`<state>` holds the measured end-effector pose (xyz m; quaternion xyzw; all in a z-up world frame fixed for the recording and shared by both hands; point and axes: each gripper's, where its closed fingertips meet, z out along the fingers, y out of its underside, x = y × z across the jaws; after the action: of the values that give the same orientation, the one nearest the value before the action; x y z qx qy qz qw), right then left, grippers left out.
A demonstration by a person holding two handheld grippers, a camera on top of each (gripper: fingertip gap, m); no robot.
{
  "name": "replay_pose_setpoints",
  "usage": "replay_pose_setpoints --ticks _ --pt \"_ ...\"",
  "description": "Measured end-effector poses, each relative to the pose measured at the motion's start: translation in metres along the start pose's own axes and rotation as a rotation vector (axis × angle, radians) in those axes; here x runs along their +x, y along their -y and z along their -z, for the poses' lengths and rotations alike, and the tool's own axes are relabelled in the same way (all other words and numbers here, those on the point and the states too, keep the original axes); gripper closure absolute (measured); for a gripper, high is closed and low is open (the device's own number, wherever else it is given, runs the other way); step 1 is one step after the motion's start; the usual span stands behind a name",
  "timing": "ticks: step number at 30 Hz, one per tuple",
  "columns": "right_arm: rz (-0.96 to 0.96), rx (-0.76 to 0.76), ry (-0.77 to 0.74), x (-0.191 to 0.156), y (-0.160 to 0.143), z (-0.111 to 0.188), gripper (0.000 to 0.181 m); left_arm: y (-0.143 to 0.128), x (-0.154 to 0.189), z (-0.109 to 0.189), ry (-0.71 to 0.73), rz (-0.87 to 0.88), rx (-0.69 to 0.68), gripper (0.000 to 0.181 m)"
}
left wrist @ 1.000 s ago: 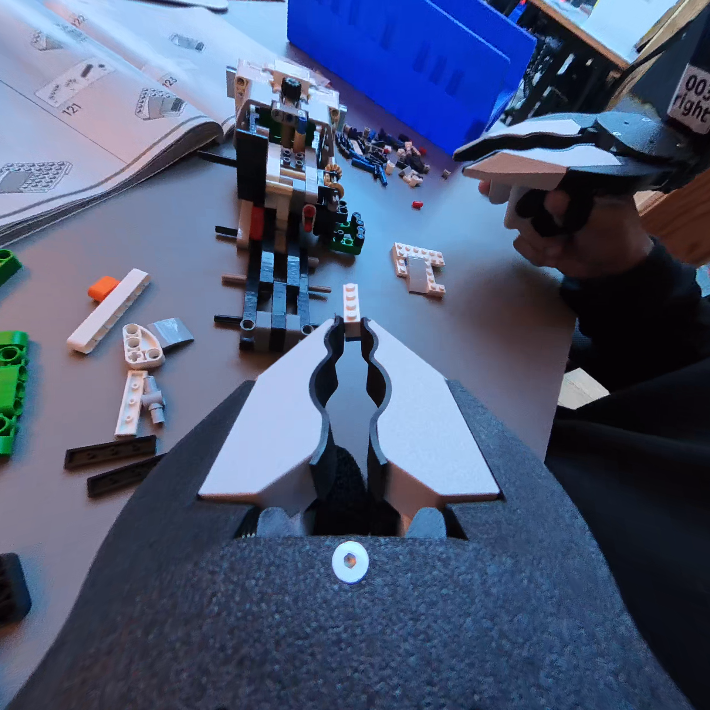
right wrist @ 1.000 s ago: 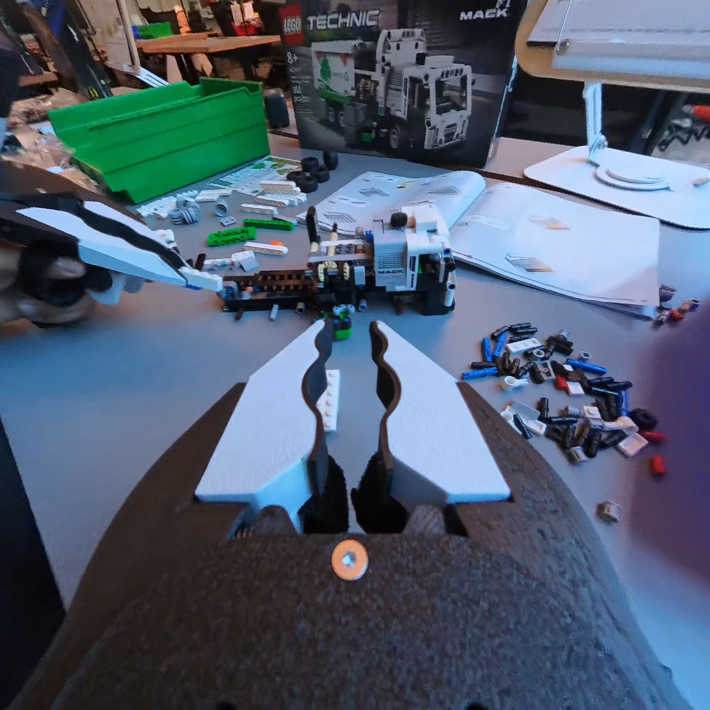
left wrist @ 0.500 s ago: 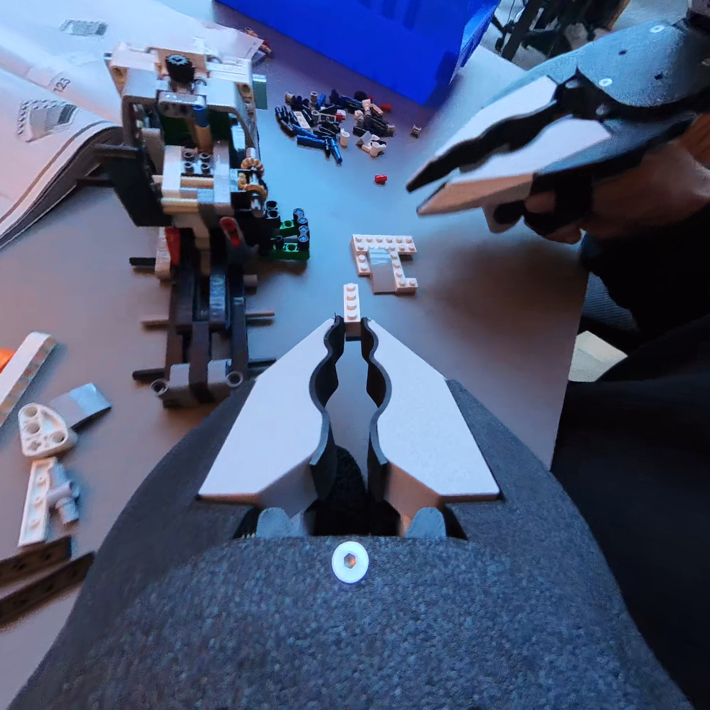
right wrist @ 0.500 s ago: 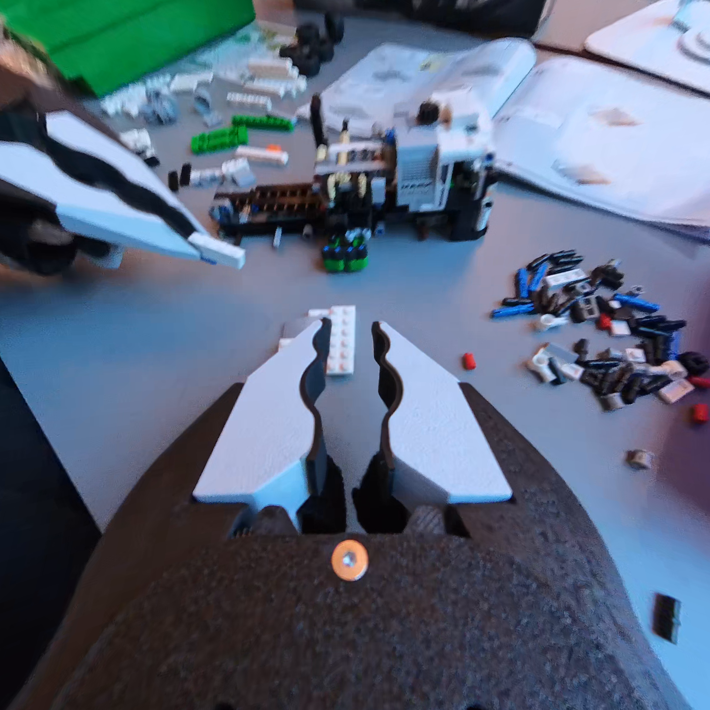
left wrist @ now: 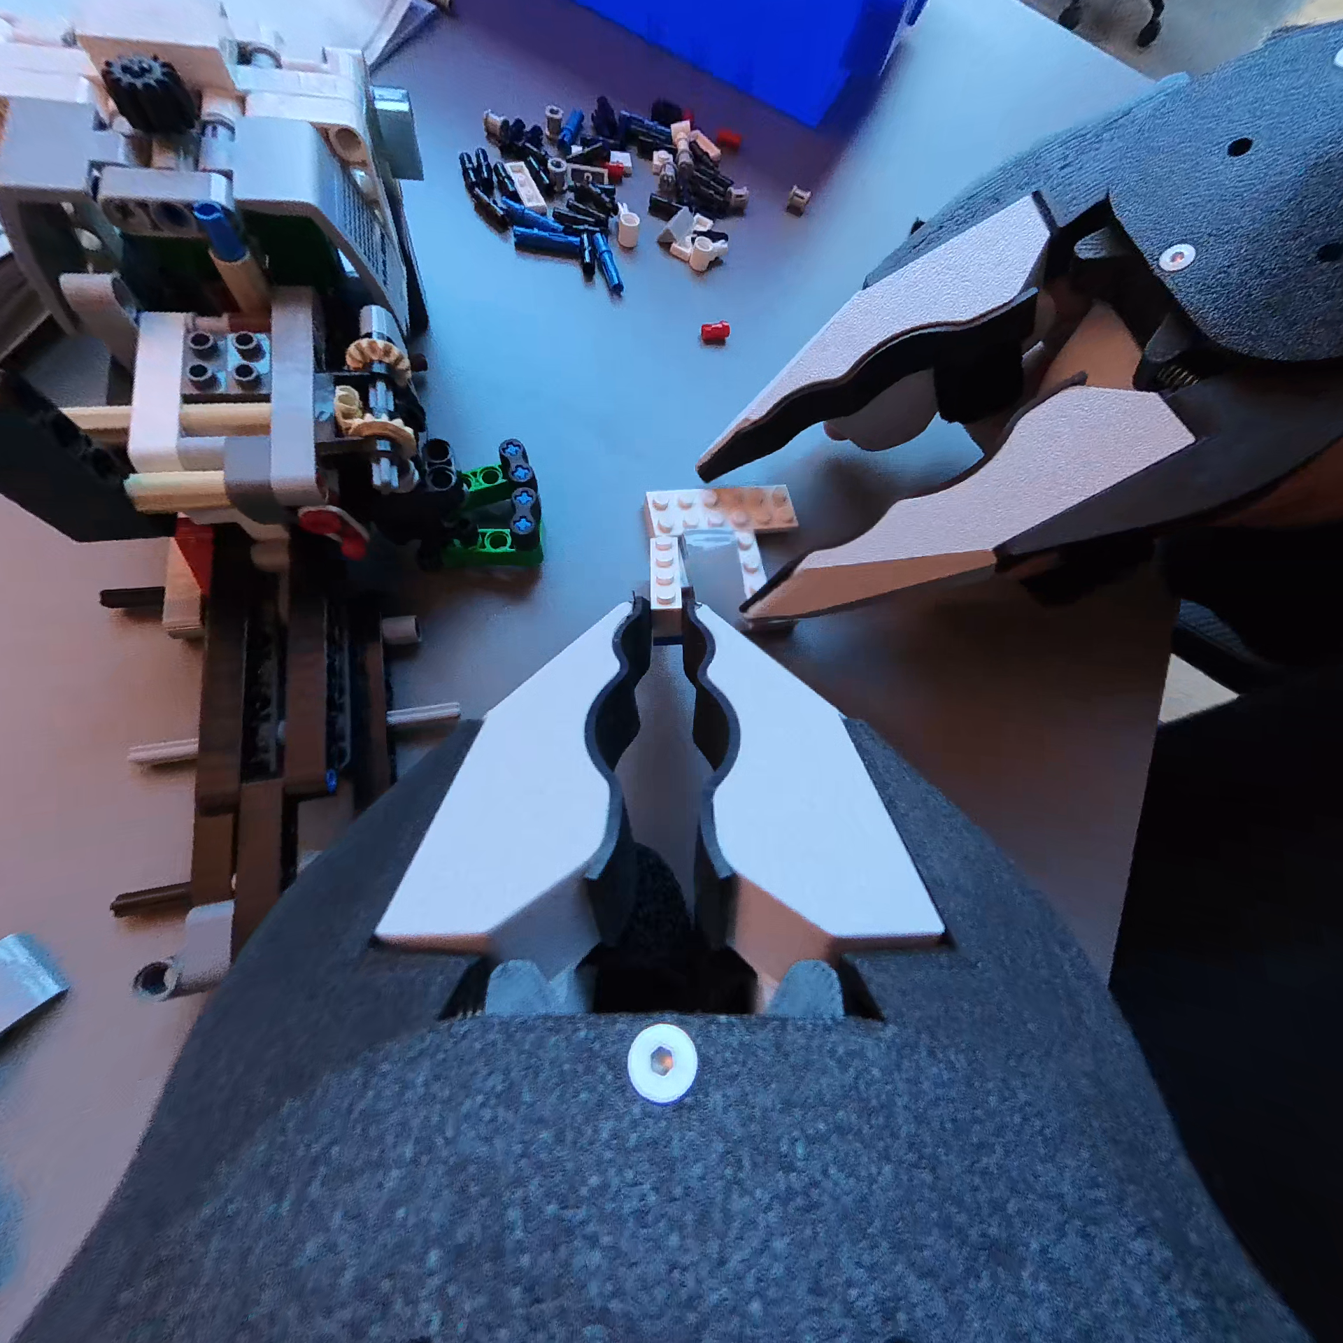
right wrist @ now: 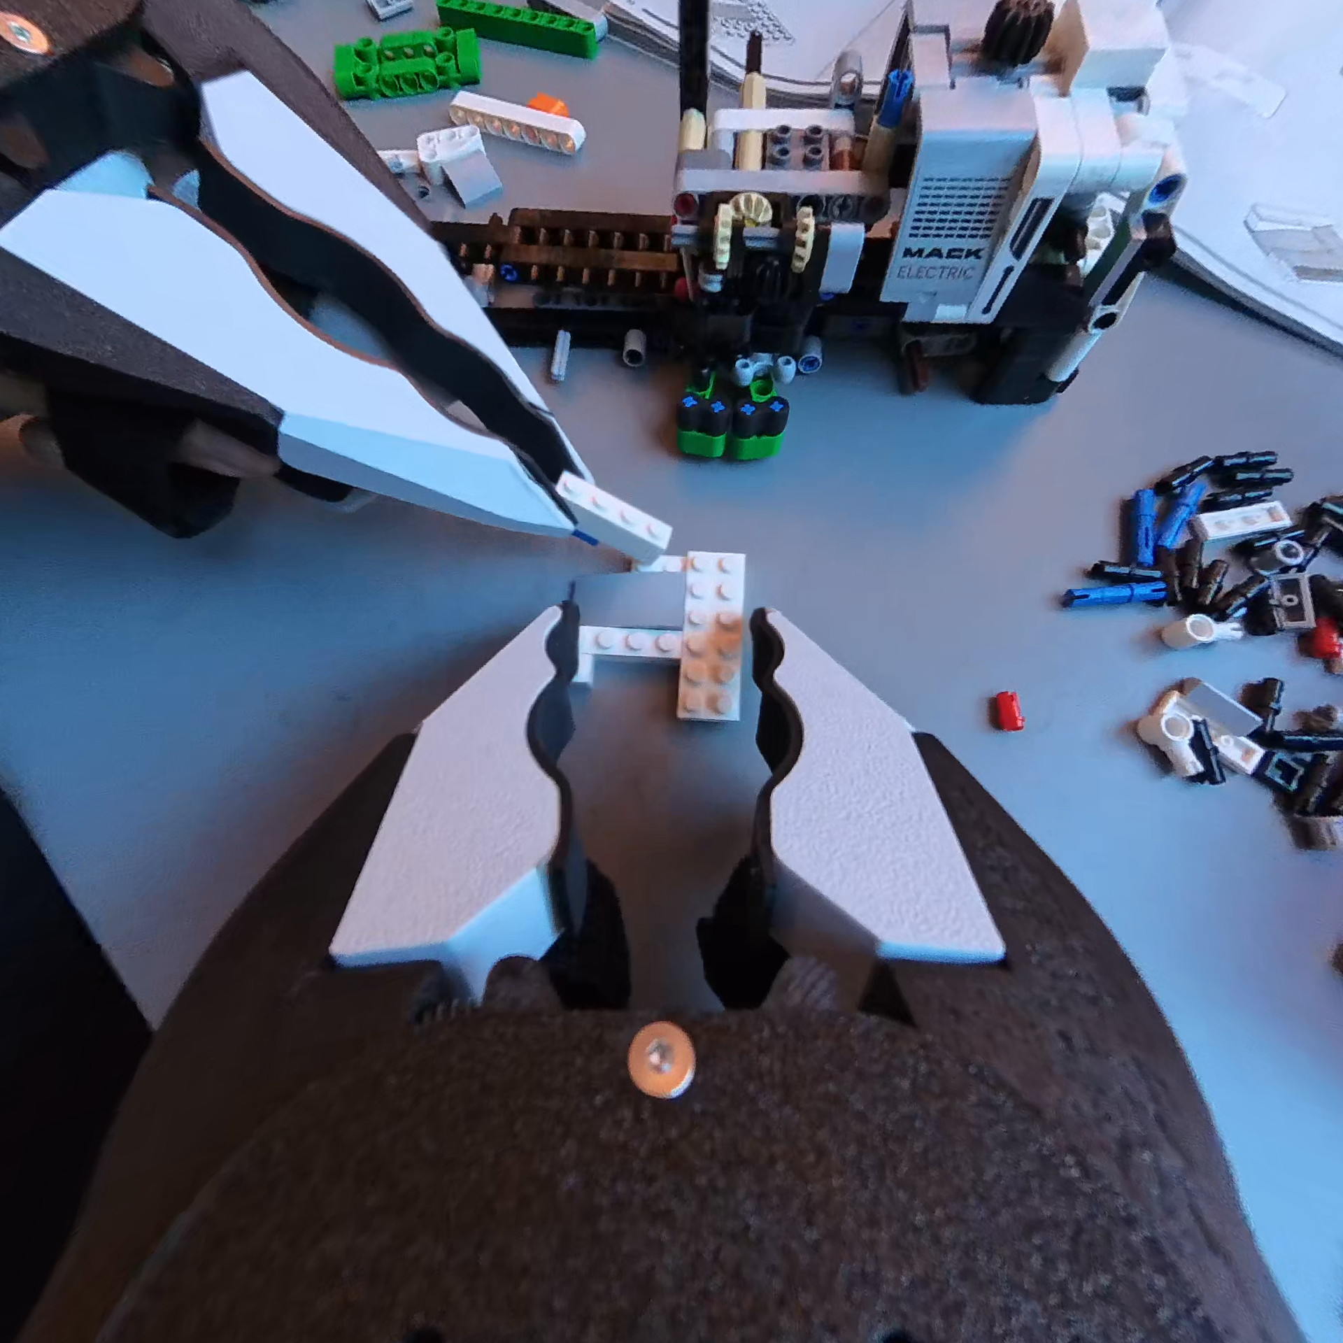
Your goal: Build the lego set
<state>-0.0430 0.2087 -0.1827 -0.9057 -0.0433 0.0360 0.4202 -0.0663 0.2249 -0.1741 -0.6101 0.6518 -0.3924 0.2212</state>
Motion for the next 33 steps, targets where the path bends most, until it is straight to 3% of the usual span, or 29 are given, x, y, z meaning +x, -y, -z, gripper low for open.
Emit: replay_pose_setpoints --ticks 4,12,21,26,29,33 --pt "-0.026 -0.029 0.002 0.001 -0.003 -0.003 0.135 -0.002 -0.002 -0.003 0.002 -0.01 -0.026 0.174" --pt "-0.182 -0.014 0.06 0.004 -0.002 0.0 0.154 -0.01 0.001 -0.01 0.003 -0.075 -0.092 0.174" --pt "-0.175 -0.012 0.064 0.0 -0.002 0.006 0.148 -0.013 0.006 -0.009 0.017 -0.123 -0.131 0.174" --pt "0.023 0.104 0.068 -0.003 0.018 0.01 0.166 -0.012 0.01 -0.011 0.021 -0.117 -0.13 0.174" --pt "0.168 0.077 0.043 -0.011 0.016 0.006 0.169 -0.012 0.011 -0.011 0.016 -0.098 -0.131 0.174" --pt "0.156 0.065 0.028 -0.012 0.012 0.0 0.181 -0.012 0.012 -0.012 0.018 -0.103 -0.135 0.174"
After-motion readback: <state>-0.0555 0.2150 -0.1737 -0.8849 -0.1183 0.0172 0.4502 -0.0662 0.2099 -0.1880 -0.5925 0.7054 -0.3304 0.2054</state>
